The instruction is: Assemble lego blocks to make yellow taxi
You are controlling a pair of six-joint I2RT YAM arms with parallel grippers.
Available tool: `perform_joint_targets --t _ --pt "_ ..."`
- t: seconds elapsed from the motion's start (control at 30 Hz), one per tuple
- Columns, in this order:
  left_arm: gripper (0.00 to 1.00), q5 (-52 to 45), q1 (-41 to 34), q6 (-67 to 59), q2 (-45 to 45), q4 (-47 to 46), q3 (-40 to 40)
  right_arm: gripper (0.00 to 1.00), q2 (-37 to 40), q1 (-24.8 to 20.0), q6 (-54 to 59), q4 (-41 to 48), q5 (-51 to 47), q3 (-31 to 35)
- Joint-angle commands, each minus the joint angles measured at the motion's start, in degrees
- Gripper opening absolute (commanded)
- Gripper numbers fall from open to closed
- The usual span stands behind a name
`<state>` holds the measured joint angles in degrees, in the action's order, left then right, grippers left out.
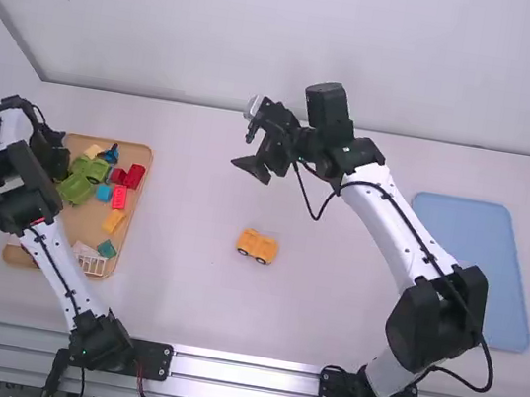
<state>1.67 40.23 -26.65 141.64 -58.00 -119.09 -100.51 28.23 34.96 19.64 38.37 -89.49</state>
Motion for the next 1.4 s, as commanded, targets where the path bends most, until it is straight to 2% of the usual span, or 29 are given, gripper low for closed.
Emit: perform_joint_targets --t 0.0,0.27,0.43,0.5,0.63,0.83,0.97,1.07,1.13,1.17,1.2,1.3,1.33,1.37 --pt "0.34 -1.11 -0.09 -3.76 0.13 -0.09 2.05 0.99 0.09 -0.11 -0.24 0.04 0.15 0.33" --pt "0.26 -1.92 -0.04 0.33 0.13 2.25 2.47 0.98 0.09 -0.11 -0.24 -0.17 0.13 0.33" --pt "0.13 -2.32 -0.15 4.11 -0.11 2.45 2.47 0.98 0.09 -0.11 -0.22 -0.26 0.13 0.33" --pt "0.14 -2.36 0.04 5.22 -0.57 2.56 2.47 0.99 0.09 -0.11 -0.22 -0.39 0.07 0.33" --pt "0.04 -2.32 -0.20 8.39 -4.00 3.52 2.47 0.99 0.09 -0.11 -0.09 -0.63 -0.13 0.33" --pt "0.02 -5.84 -0.48 8.83 -12.94 4.13 4.39 0.99 0.09 -0.11 -5.60 -2.93 -5.95 0.33" --pt "0.02 -8.00 -2.82 8.13 -22.80 11.37 13.51 0.98 -0.46 -0.59 -8.57 -4.66 -6.69 0.33" --pt "0.02 -8.55 -5.49 7.76 -32.39 19.54 24.96 0.99 -2.08 -1.88 -13.75 -7.61 -6.67 0.33" --pt "0.02 -8.83 -7.13 7.76 -36.22 22.99 29.86 0.98 -2.58 -2.51 -16.50 -8.98 -6.62 0.33" --pt "0.02 -10.14 -9.62 6.99 -40.81 26.53 35.63 0.98 -3.30 -3.41 -19.98 -10.56 -5.40 0.33" --pt "0.02 -10.80 -10.25 6.54 -41.83 27.32 36.98 0.99 -3.41 -3.52 -20.26 -10.67 -5.14 0.33" --pt "0.02 -20.17 -18.16 0.57 -51.71 35.45 49.88 0.99 -5.18 -5.57 -23.21 -13.05 3.82 0.33" --pt "0.02 -20.46 -18.60 0.37 -52.09 35.93 50.42 0.99 -5.27 -5.64 -23.15 -13.07 4.28 0.33" --pt "0.02 -21.86 -22.32 -0.33 -54.99 39.78 54.53 0.99 -6.08 -6.25 -23.19 -13.42 7.23 0.33"
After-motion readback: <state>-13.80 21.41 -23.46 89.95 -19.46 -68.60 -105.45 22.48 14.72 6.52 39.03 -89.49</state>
